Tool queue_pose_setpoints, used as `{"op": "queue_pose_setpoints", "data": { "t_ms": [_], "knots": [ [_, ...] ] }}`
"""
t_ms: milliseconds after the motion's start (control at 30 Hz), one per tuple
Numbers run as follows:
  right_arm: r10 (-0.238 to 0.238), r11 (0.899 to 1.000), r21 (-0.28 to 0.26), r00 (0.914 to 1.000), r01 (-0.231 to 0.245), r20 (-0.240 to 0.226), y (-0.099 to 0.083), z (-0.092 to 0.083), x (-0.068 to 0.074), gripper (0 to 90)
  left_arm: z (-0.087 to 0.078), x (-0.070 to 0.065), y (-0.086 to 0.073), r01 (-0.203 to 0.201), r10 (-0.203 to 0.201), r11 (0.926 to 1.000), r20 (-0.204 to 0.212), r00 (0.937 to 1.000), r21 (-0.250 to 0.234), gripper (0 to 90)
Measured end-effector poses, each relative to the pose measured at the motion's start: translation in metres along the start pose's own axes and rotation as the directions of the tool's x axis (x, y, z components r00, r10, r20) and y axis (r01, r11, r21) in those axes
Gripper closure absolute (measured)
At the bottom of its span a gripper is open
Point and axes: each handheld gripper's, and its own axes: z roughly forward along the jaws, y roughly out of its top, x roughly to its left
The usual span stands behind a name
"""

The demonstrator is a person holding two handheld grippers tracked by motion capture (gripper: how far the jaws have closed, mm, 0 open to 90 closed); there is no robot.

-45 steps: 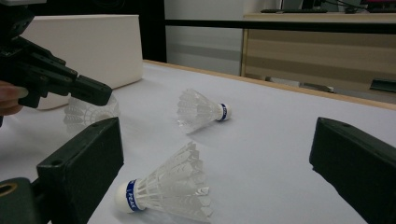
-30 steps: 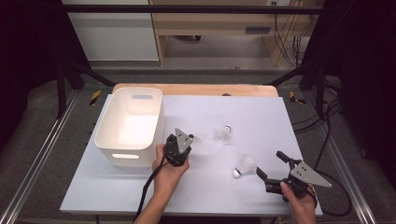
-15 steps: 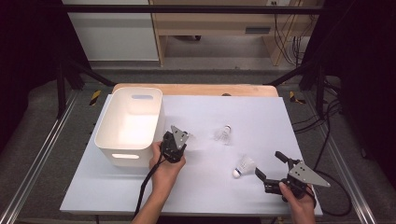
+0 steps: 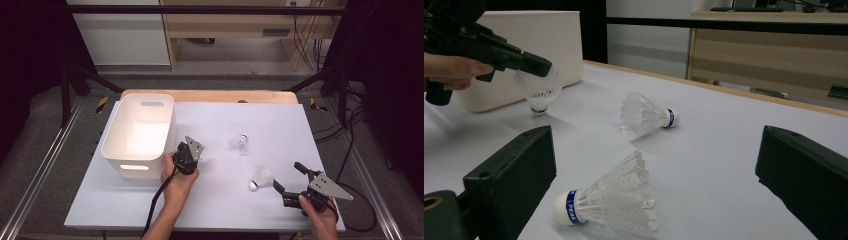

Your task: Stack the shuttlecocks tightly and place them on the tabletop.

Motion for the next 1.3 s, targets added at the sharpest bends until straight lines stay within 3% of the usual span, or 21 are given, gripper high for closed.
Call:
{"op": "queue_pose_setpoints", "data": {
  "t_ms": [233,533,733,767,967,1300],
  "knots": [
    [-0.003,1.000,0.001,1.0000,0.003,0.000,0.000,0.000,0.000,3.2,0.002,-0.005,0.002,-0.001,0.001,1.0000,0.026,0.9997,-0.002,89.9],
    [-0.002,1.000,0.000,1.0000,0.002,0.001,0.000,0.000,0.000,3.2,0.008,-0.016,0.005,0.044,-0.044,0.9990,0.081,0.9957,0.002,88.9],
    [0.002,1.000,0.001,1.0000,-0.002,0.002,0.000,-0.001,0.000,3.2,0.015,-0.030,0.005,0.075,-0.076,0.9971,0.128,0.9888,0.011,87.5],
    [-0.002,1.000,-0.001,1.0000,0.002,0.002,0.000,-0.001,-0.001,3.3,0.016,-0.032,0.005,0.061,-0.062,0.9981,0.131,0.9895,0.008,87.4],
    [0.001,1.000,-0.002,1.0000,-0.001,0.000,0.000,-0.001,0.000,3.2,0.019,-0.040,0.003,0.087,-0.089,0.9959,0.149,0.9848,0.024,87.2],
    [0.003,1.000,0.000,1.0000,-0.003,0.000,0.000,-0.001,0.000,3.2,0.018,-0.041,0.001,0.089,-0.090,0.9959,0.168,0.9817,0.014,73.6]
  ]
}}
